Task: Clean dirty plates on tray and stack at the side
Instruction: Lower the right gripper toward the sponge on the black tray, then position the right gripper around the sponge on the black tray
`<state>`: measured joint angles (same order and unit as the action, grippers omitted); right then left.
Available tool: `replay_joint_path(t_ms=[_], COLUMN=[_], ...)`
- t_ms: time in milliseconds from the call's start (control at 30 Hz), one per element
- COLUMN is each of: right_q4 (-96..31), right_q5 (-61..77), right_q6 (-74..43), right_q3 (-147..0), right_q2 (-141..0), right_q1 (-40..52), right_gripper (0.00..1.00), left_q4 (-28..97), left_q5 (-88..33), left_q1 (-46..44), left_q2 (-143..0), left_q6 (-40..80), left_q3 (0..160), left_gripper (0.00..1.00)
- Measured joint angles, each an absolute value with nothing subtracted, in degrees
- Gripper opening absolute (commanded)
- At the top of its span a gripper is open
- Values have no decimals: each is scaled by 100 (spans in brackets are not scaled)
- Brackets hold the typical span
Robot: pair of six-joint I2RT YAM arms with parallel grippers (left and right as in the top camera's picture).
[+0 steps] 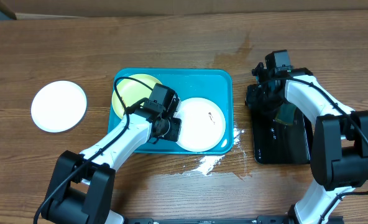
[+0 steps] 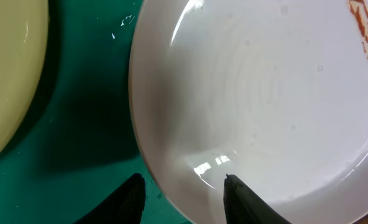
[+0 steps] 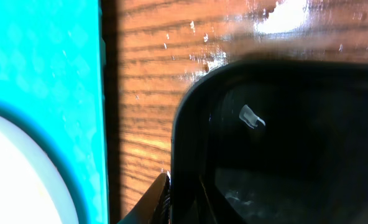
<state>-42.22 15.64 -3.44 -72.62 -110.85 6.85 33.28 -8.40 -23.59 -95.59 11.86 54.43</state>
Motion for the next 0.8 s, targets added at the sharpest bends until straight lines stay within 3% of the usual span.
replay_joint_path(t_ms=[167, 300, 800], right_q4=[-3933, -3638, -2770], right_q5=[1566, 1564, 1568], right_q6=[-340, -346, -340], right_q3=[-7262, -7262, -7258], right_q2=[-11085, -11085, -11107], right_q1=[685, 685, 777], right_gripper=[16, 9, 9], left_q4=[3433, 3472, 3562], left_q5=[-840, -843, -840], left_q1=[-2359, -2359, -2359], left_q2=[-9559, -9559, -9559], left_q6=[1188, 1188, 1188], left_q3=[5443, 5443, 5443], left_gripper=[43, 43, 43])
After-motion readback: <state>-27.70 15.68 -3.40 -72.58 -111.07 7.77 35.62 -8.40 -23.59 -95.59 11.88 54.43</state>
